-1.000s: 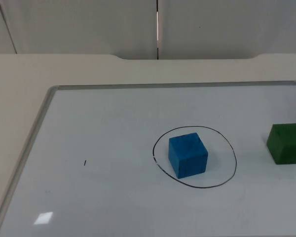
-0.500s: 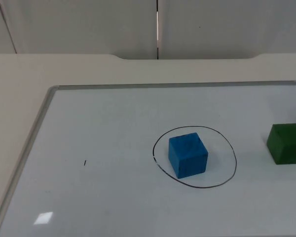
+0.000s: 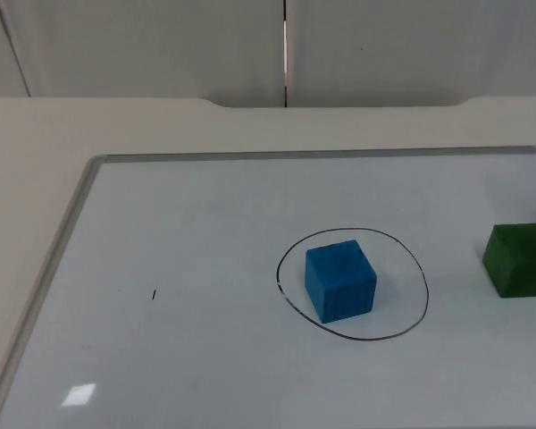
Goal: Push the two cubes into the marked area.
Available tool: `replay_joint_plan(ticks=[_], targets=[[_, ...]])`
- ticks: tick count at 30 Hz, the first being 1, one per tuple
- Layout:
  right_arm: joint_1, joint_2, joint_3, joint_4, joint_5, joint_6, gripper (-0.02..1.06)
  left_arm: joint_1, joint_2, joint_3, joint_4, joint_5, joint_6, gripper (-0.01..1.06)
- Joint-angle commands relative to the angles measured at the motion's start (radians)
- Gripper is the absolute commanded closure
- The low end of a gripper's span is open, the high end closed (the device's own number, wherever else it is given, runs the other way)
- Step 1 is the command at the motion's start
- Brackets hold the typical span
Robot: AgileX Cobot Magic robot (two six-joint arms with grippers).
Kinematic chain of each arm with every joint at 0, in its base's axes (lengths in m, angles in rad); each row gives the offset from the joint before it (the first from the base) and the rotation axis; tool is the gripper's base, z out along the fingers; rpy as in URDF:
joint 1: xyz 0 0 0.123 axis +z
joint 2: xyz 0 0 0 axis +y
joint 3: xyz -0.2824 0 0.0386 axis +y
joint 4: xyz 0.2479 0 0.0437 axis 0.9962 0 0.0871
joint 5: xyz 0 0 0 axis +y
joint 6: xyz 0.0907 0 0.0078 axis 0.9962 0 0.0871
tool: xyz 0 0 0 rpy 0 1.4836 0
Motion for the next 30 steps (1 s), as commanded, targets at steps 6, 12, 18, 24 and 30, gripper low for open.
replay_joint_plan(ticks=[6,12,18,24,30], targets=[[-0.001,0.008,-0.005,0.047,-0.051,-0.005,1.04,-0.001,-0.005,0.005,0.003,-0.009,-0.004,1.05],[0.037,0.017,-0.005,0.068,-0.025,-0.005,1.04,-0.001,-0.005,0.005,0.003,-0.009,-0.004,1.05],[0.08,0.017,-0.005,0.068,-0.04,-0.005,1.04,-0.001,-0.005,0.005,0.003,-0.009,-0.004,1.05],[0.08,0.017,-0.005,0.079,-0.025,-0.003,1.04,-0.001,-0.005,0.005,0.003,-0.009,-0.004,1.05],[0.083,0.017,-0.005,0.116,-0.027,-0.003,1.04,-0.001,-0.005,0.005,0.003,-0.009,-0.004,1.05]])
